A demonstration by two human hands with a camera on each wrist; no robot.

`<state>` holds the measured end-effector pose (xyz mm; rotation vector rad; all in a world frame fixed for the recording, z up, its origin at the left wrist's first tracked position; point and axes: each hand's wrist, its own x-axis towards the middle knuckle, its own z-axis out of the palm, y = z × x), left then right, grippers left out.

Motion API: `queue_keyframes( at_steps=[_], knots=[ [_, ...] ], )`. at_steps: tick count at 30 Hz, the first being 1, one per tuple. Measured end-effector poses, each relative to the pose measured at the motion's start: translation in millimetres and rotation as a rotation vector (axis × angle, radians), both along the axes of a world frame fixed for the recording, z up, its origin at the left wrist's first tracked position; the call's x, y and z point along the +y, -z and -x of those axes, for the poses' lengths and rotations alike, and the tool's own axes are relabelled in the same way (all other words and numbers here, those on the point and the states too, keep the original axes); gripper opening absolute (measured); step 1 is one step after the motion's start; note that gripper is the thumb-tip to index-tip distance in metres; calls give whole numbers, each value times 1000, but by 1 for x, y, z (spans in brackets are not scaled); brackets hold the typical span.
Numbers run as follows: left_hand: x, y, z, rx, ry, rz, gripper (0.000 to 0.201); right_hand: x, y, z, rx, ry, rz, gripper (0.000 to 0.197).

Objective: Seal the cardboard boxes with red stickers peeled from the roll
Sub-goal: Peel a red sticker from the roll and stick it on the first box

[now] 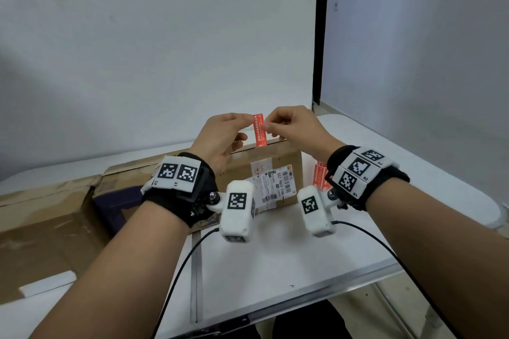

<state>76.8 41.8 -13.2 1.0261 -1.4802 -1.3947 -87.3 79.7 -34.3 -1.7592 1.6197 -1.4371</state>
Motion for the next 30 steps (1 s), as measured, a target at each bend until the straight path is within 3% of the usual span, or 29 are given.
queue_keyframes(
  at_steps=[5,9,12,20,30],
  knots=[
    [-8,13,-8,-190,-122,295,30,-8,9,7,-56,48,-79,12],
    [-6,22,-15,-719,-130,609,33,-14,15,11,-265,72,-79,10],
    [1,27,-13,-885,-69,707,32,-17,12,8,-354,40,-74,10],
    [7,41,-16,-1026,-37,883,29,-30,5,-2,-279,-42,-86,15],
    [6,55,-8,-868,-19,841,25,-31,25,1,-162,-31,-181,19]
  ],
)
